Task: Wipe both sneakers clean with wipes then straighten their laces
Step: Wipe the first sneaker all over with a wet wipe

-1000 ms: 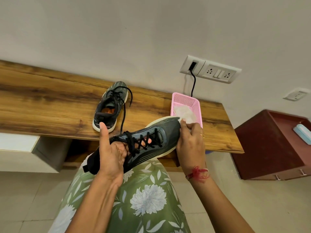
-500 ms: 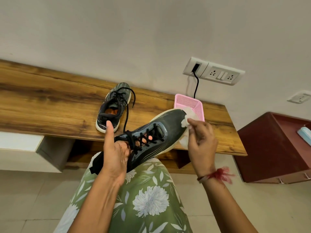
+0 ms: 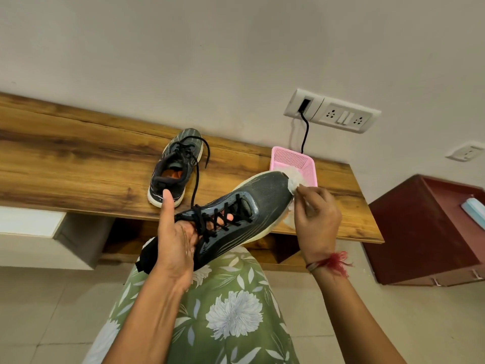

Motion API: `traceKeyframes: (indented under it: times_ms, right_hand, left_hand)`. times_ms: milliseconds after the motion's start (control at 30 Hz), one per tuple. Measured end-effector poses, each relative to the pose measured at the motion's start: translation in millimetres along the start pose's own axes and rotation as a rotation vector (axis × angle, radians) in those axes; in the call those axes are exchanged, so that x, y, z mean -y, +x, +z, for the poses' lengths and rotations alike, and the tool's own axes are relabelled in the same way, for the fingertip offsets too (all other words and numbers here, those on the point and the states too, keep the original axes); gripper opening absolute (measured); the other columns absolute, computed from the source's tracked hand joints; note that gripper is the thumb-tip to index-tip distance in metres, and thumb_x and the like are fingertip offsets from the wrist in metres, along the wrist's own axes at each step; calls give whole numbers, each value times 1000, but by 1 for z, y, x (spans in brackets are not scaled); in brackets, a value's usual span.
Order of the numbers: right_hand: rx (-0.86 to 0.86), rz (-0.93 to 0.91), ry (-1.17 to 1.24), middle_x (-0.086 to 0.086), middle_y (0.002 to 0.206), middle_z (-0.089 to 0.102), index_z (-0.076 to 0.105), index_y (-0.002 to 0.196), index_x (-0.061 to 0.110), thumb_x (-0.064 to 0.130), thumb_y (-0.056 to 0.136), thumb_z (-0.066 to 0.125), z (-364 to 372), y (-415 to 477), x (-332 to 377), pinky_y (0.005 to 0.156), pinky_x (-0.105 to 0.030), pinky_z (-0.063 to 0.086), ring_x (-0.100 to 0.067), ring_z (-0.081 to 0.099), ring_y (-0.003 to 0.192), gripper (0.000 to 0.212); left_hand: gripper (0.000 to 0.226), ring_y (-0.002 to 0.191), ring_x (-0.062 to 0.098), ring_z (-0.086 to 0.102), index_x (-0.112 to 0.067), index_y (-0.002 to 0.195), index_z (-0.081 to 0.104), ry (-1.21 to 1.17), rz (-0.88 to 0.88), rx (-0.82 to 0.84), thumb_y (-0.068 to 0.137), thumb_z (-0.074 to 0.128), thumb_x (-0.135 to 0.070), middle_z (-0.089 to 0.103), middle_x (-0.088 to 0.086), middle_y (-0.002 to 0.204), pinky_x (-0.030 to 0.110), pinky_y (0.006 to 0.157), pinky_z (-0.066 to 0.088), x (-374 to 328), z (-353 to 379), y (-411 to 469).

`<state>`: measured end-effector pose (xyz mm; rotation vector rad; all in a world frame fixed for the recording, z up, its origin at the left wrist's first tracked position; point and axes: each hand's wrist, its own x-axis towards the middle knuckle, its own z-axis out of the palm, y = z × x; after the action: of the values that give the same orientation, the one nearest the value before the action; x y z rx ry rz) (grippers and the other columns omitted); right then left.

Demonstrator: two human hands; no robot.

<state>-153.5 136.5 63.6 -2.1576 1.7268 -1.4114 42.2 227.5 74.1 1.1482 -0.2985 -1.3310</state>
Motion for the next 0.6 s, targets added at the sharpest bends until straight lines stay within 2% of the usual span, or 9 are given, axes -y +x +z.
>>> traceKeyframes:
  times_ms: [67,167,233,367,433,467,500,533,600]
  right_hand:
    - [-30,56,130,-7,91,65,72,96,9,-1,81,67,-3,1,2,73,-11,47,-8,58,85,18]
    - [-36,61,195,-7,96,62,71,96,9,0,82,65,-7,5,9,77,-22,53,-16,60,94,17]
    - [14,-40,74,-10,99,60,70,99,6,0,82,65,-7,7,13,78,-15,49,-17,57,97,19]
    - [113,-80,-141,-12,104,60,68,103,4,8,83,67,-5,14,5,79,-25,46,-21,56,98,20]
    - [155,-8,-74,-8,101,61,69,96,7,13,82,69,-5,16,4,77,-24,46,-14,55,95,15]
    - [174,-4,-71,-7,98,62,68,93,8,14,82,70,-5,15,4,75,-22,44,-13,55,92,13]
    - [194,-18,-91,-6,96,62,68,91,9,15,82,70,-5,14,4,73,-21,42,-14,56,90,11]
    - [211,-37,-115,-7,94,62,68,91,9,15,83,69,-4,12,4,71,-23,42,-17,57,88,10]
    - [228,-71,-171,-8,94,62,68,94,9,16,84,67,-2,8,4,69,-31,48,-22,57,87,12]
  left_hand:
    - [71,38,8,50,-12,60,51,-37,-15,70,80,28,-76,44,2,41,32,65,44,-2,3,-2]
    - [81,28,2,44,-18,28,39,-8,3,-9,96,18,-57,38,-7,29,43,67,39,-7,19,-12]
    - [79,26,1,39,-23,25,31,30,17,-34,95,20,-58,32,-9,29,29,55,48,-3,18,-12]
    - [90,25,0,38,-14,19,35,24,-35,45,97,16,-55,37,-6,27,13,34,35,-6,19,-15]
    - [96,25,0,39,14,34,39,53,-29,103,97,14,-54,37,-4,26,23,35,38,-11,20,-18]
    - [79,26,0,39,9,50,22,35,-29,107,97,12,-54,37,-3,26,27,39,39,-10,19,-18]
    - [80,26,0,39,9,55,35,32,-40,96,97,11,-55,37,-4,26,24,39,39,-7,16,-14]
    - [97,26,0,38,4,28,45,69,-30,136,97,10,-54,36,-4,26,17,37,36,-12,20,-18]
    - [74,26,0,39,4,55,29,24,-18,79,97,10,-54,37,-4,26,10,37,35,-9,18,-15]
